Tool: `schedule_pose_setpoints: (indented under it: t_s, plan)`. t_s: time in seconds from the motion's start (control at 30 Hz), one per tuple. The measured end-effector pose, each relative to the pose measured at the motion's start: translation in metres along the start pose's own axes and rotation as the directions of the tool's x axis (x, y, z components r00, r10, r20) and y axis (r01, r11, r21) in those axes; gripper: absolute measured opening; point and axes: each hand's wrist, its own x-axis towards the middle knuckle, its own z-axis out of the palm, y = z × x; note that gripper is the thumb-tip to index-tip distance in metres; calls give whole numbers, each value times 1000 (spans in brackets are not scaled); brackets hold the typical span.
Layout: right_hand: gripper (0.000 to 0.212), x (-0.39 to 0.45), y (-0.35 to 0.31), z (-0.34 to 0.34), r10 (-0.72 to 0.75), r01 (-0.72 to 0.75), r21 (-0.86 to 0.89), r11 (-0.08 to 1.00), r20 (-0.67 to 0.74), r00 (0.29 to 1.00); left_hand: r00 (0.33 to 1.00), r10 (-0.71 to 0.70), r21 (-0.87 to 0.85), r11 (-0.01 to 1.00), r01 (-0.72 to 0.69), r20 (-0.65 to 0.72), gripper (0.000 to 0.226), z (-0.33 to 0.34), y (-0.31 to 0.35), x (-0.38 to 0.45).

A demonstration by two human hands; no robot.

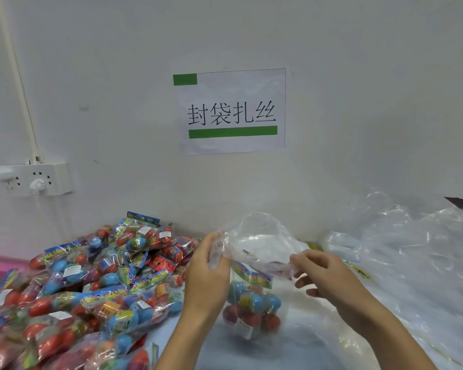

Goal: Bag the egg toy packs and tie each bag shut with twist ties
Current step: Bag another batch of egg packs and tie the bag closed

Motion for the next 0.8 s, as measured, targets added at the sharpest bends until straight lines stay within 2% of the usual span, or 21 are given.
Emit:
schedule_pose_setpoints:
  t_s: [0.07, 0.13, 0.2, 0.3, 0.37, 0.43, 0.5, 0.53, 0.63, 0.8]
  plan:
    - [17, 2, 1, 0, -11, 12, 17, 1000, -63, 998, 999, 7, -4, 1000, -8, -51, 21, -2, 0, 1]
    - [9, 2, 1, 3, -26, 27, 4, 1000, -140, 990, 999, -3, -28, 1000, 2, -49, 34, -3, 2, 0]
    - [13, 2, 0, 6, -49, 54, 19, 998, -196, 979, 1000, 13, -41, 999, -14, -28, 43, -3, 6, -2]
    - [17, 1, -3, 9, -102, 120, 58, 991, -253, 962, 992, 123, -43, 991, -124, -41, 44, -2, 15, -8]
    - [14, 2, -4, 10, -127, 147, 49, 988, -282, 951, 979, 195, 54, 980, -192, -62, 47, -2, 19, -10]
    - [17, 2, -4, 12, -149, 164, 25, 986, -304, 941, 972, 227, 211, 955, -209, -63, 37, -1, 20, -8]
    - [19, 2, -5, 13, -166, 188, 33, 982, -339, 926, 971, 232, 343, 918, -199, -58, 10, 1, 18, -4]
    - [19, 2, -6, 13, -173, 203, 47, 978, -360, 917, 975, 215, 372, 911, -181, -52, 4, 2, 17, -2]
    - [17, 1, -11, 15, -192, 261, 113, 959, -421, 887, 975, 215, 357, 916, -180, -61, 12, 2, 16, -1]
    - [15, 0, -19, 21, -259, 389, 149, 909, -531, 807, 893, 406, 331, 884, -331, -192, 10, 2, 28, -3]
